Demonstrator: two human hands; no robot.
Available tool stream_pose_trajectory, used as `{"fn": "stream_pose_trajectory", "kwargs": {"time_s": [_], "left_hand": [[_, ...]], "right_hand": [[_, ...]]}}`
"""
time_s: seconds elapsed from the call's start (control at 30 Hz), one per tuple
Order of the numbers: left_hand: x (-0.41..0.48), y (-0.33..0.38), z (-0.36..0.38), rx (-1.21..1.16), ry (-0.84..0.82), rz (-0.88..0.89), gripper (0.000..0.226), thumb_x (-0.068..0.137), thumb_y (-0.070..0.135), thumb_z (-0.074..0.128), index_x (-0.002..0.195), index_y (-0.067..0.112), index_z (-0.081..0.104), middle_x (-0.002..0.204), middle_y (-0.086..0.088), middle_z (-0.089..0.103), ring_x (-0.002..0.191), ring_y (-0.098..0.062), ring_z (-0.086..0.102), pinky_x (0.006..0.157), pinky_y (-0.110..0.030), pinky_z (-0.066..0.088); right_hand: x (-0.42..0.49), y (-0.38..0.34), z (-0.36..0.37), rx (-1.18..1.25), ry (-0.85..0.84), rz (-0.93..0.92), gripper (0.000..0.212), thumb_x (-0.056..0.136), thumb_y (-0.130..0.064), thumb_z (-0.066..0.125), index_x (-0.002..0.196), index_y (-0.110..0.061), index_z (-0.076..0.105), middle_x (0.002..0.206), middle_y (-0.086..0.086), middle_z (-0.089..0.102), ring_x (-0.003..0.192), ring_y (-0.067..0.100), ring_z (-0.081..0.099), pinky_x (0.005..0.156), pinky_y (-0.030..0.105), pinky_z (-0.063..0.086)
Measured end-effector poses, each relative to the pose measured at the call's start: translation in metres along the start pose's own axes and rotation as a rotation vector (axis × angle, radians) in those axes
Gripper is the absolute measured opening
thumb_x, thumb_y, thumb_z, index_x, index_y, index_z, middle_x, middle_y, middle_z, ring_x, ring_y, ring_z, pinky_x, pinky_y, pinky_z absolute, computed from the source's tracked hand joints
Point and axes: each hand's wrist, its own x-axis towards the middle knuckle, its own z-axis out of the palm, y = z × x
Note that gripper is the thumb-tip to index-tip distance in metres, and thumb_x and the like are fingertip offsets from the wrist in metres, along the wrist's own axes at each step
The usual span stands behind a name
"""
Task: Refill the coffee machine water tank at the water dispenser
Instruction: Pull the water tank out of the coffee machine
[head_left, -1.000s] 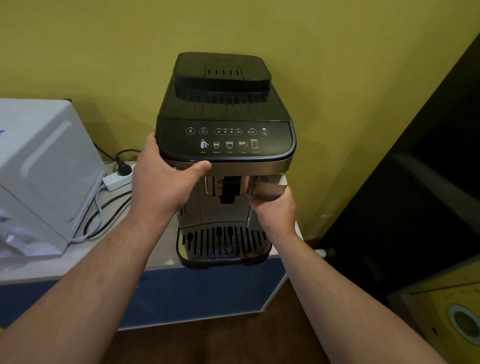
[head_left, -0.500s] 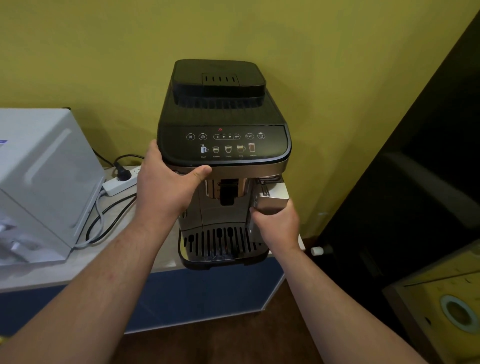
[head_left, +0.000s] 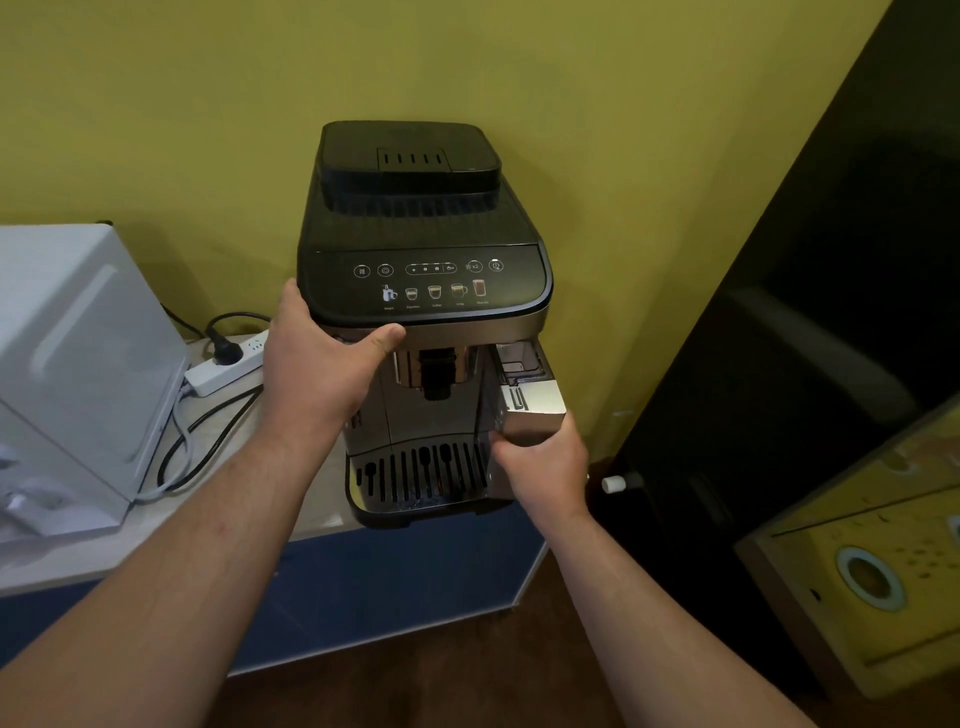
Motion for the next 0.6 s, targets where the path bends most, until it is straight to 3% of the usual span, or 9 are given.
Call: {"fn": "stream_pose_trajectory", "kwargs": {"time_s": [0.27, 0.6], "left_hand": [[0.003, -0.005, 0.001, 0.032, 0.009, -0.005, 0.077, 0.066, 0.044, 0.083, 0.131, 0.023, 0.048, 0.124, 0.006, 0.061, 0.114, -0.012, 0.059, 0.099, -0.037, 0.052], [0.004, -0.007, 0.0, 0.047, -0.004, -0.025, 0.094, 0.055, 0.063, 0.074, 0.133, 0.02, 0.045, 0.127, 0.002, 0.06, 0.117, -0.017, 0.058, 0.099, -0.042, 0.052]], "right_hand": [[-0.013, 0.001, -0.004, 0.025, 0.024, 0.005, 0.054, 0.069, -0.02, 0.087, 0.101, -0.032, 0.045, 0.093, -0.015, 0.056, 0.085, 0.004, 0.058, 0.057, 0.007, 0.045], [-0.044, 0.005, -0.018, 0.067, 0.013, 0.018, 0.052, 0.071, -0.015, 0.086, 0.099, -0.032, 0.046, 0.092, -0.014, 0.056, 0.08, 0.002, 0.056, 0.055, 0.005, 0.046]]}}
